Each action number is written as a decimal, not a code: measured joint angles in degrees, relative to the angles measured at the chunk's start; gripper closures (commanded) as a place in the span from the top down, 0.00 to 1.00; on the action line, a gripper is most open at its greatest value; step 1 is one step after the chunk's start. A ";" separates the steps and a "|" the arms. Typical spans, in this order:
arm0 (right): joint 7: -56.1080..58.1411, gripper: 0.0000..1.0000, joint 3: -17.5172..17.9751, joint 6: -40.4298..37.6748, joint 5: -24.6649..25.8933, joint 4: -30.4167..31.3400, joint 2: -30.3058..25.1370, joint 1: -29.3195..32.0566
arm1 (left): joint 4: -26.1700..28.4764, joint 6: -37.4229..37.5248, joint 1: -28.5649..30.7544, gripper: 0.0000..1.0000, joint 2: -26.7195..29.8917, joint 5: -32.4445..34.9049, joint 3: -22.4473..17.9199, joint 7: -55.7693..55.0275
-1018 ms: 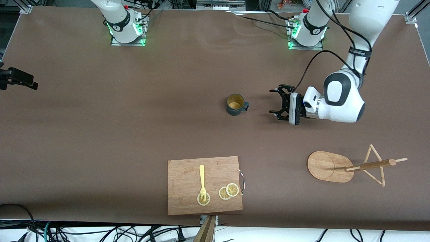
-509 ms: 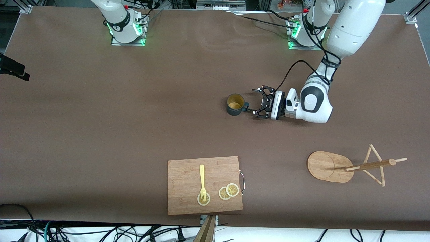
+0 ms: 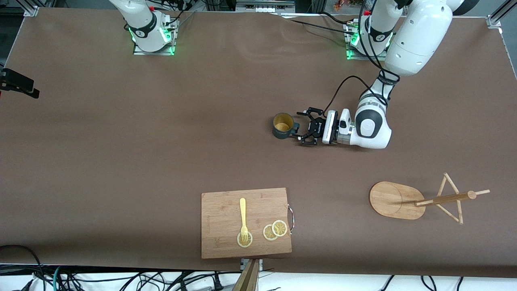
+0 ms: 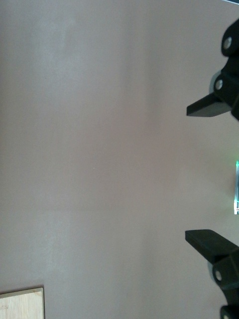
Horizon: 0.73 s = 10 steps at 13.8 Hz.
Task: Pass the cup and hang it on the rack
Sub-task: 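Grasp the teal mug handle with the left gripper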
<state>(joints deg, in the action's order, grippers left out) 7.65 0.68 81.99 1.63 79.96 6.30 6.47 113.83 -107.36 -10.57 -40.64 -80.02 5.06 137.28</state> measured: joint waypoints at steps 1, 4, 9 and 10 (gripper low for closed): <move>0.00 1.00 -0.01 0.00 0.00 0.03 0.00 0.00 | -0.62 -0.02 -0.02 0.24 -0.54 0.00 0.00 1.09; 0.00 1.00 -0.01 0.04 -0.03 0.16 0.02 0.00 | -1.82 -0.03 0.02 0.00 -1.32 0.00 -0.06 2.78; 0.00 1.00 0.05 0.10 -0.08 0.18 0.03 -0.07 | -2.26 2.07 0.36 0.00 -1.28 -0.02 -0.30 2.97; 0.00 1.00 0.04 0.10 -0.08 0.18 0.03 -0.06 | -2.45 3.78 0.58 0.00 -1.11 -0.02 -0.43 1.66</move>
<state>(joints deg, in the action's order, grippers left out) 7.65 0.72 82.09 1.55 80.14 6.33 6.41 111.38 -103.58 -9.99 -41.74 -80.04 4.64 138.95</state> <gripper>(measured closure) 0.000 0.789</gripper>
